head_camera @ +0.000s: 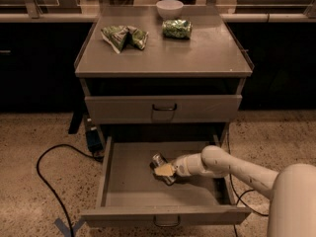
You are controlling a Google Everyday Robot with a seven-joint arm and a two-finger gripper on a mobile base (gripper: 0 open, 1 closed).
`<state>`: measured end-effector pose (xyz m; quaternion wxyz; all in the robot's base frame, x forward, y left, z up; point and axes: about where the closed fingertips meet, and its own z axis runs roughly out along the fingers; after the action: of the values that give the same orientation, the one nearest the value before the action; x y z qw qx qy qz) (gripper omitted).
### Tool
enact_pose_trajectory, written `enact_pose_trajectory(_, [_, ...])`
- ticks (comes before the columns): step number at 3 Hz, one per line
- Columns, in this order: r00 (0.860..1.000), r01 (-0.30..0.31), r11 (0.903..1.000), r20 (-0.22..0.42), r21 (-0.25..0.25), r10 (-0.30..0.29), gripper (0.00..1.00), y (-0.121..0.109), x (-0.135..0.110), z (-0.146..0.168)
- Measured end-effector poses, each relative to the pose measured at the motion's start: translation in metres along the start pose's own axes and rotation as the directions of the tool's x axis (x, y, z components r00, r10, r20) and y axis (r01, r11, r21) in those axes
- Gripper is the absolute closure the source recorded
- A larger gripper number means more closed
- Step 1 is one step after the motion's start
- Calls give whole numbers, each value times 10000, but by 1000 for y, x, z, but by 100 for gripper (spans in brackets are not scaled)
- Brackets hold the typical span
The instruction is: Place redbull can into middle drawer
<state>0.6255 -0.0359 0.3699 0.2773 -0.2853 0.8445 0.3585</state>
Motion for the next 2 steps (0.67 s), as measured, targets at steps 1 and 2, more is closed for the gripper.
enact_pose_trajectory(1, [10000, 0, 10000, 0, -1, 0, 36, 0, 0, 0])
enact_pose_trajectory(2, [10000, 0, 10000, 0, -1, 0, 12, 0, 0, 0])
